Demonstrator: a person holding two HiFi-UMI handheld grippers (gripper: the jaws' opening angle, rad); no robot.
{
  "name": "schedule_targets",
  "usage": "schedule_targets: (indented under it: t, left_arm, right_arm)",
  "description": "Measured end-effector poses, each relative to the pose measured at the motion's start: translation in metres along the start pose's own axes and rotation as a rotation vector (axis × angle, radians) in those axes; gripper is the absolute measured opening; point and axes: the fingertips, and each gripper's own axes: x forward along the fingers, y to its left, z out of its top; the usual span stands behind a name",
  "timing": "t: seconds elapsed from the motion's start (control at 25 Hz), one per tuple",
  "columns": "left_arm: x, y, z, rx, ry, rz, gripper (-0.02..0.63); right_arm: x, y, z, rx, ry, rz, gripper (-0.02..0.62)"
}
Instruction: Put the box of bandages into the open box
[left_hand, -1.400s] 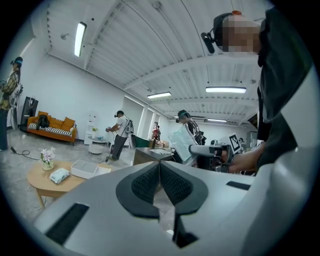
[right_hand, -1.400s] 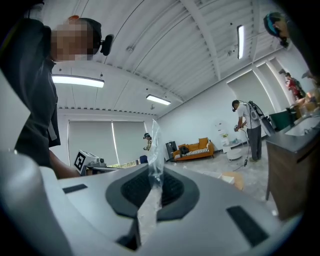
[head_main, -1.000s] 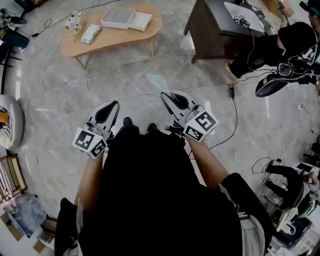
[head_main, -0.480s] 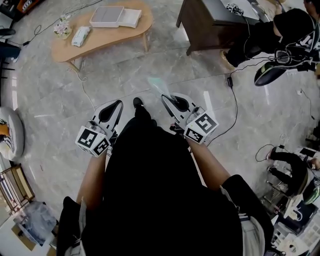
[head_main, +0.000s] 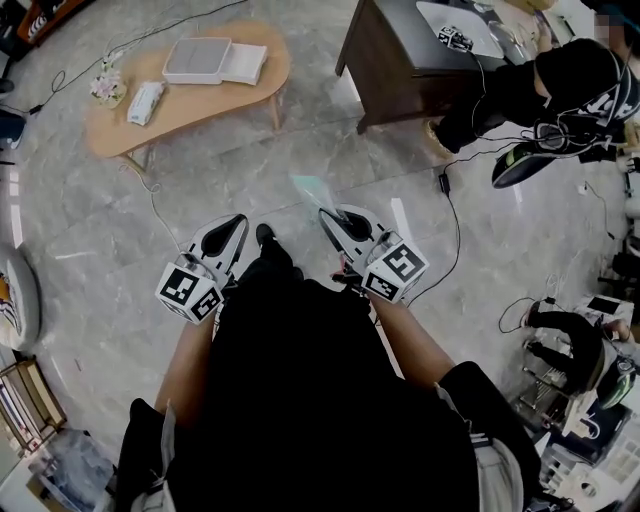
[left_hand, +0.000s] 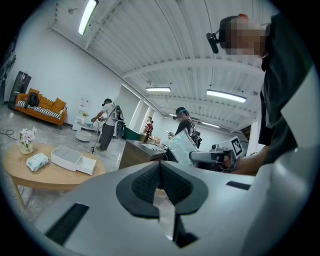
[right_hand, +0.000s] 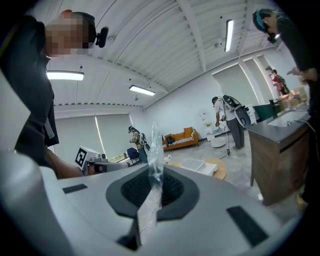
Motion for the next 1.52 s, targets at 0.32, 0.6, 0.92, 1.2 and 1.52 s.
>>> schedule_targets:
  t: [0.32, 0.6, 0.92, 1.2, 1.52]
  left_arm:
    - [0.039, 0.073, 0.044, -0.027, -0.077, 0.018, 0.018]
    - [0.063, 0.13, 0.075, -0.033, -0.098, -0.03, 0.018]
    - [0.086, 0.169, 0.084, -0.083, -0.101, -0.034, 0.018]
    - [0.103, 0.206, 0.09, -0.107, -0.105, 0.01, 0.018]
    - [0.13, 0.255, 0.124, -0.077, -0.093, 0.088, 0.018]
  right_arm:
    - [0.071, -0.035, 0.032, -0.035, 0.046, 0.03, 0.02]
    - [0.121, -0.064, 0.066, -0.054, 0.017, -0.019, 0.02]
    - [0.16, -0.085, 0.072, -0.03, 0.038, -0.014, 0.02]
    - [0.204, -0.117, 0.082, -0.012, 0.032, 0.024, 0.02]
    - [0.263, -0.165, 0.108, -0.014, -0.006, 0.096, 0.02]
